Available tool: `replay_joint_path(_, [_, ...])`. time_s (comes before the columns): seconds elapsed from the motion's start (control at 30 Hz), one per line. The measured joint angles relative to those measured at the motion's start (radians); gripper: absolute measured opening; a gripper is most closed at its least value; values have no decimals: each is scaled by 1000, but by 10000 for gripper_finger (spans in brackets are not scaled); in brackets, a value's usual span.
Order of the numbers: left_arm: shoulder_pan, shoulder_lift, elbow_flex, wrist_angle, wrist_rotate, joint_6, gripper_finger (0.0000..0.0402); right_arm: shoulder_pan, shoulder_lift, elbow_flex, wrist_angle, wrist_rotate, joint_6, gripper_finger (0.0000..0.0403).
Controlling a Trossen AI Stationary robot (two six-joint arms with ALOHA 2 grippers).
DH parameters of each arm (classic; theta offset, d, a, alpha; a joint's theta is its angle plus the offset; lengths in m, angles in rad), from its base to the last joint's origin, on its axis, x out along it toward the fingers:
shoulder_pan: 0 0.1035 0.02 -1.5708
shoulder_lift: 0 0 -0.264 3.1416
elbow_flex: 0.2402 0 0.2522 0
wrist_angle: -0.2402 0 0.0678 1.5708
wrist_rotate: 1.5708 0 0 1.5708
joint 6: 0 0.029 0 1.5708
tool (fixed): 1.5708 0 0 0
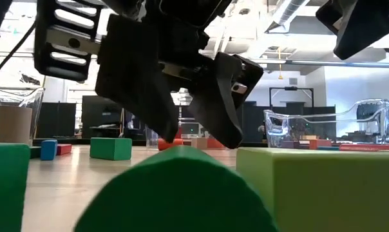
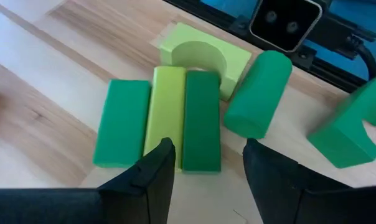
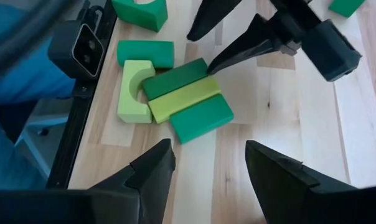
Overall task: Sort blocks by size
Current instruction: Put the green rectangular block into the right transparent bin
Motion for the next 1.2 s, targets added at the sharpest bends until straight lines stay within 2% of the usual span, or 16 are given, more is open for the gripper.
replay_joint_path(0.3, [-27, 42, -3, 67, 4, -26, 180, 0, 0, 0, 0, 0, 0, 230])
replay_joint_path(0.43, [-24, 57, -2, 77, -53, -40, 180, 0, 0, 0, 18, 0, 0, 230])
replay_joint_path(0.73, [-6, 68, -2, 83, -94, -50, 180, 1, 0, 0, 29, 0, 0, 230])
replay_joint_path(1.2, [-6, 68, -2, 73, -78, 4, 109, 2, 0, 0, 16, 0, 0, 230])
